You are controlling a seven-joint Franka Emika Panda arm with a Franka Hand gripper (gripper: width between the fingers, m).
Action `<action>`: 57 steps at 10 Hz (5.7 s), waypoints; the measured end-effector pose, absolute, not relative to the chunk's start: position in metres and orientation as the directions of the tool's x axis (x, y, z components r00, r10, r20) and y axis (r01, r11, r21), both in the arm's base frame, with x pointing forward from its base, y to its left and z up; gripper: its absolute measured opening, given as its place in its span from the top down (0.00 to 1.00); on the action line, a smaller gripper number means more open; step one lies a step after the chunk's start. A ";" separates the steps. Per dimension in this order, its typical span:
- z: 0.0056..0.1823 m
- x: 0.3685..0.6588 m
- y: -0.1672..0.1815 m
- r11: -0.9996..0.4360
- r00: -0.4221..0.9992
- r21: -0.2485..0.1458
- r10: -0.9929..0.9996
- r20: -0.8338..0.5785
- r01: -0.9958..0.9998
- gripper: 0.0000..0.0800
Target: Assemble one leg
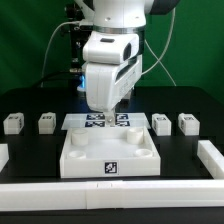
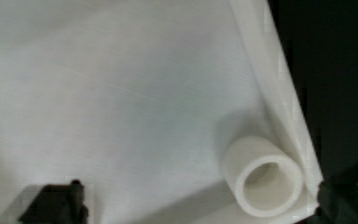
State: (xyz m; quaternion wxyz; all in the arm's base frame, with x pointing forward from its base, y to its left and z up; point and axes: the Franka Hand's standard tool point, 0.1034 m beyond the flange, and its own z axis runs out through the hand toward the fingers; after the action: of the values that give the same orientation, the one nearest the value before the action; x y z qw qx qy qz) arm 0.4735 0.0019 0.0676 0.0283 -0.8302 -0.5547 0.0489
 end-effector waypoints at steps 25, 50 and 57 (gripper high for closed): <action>0.012 0.421 -0.004 0.005 -0.006 -0.163 1.000 -0.004 0.987 0.90; 0.011 0.495 0.073 -0.006 0.008 -0.102 1.000 0.021 0.995 0.89; 0.023 0.490 0.074 -0.106 0.107 -0.081 0.994 0.010 0.991 0.21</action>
Offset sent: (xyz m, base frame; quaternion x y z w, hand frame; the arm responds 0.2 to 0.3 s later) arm -0.0432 0.0179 -0.0163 -0.0060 0.0072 -0.1736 0.9848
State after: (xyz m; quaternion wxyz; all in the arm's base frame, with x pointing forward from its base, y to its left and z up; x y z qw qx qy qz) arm 0.4903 0.0743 0.0229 0.0335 -0.7432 -0.6678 0.0233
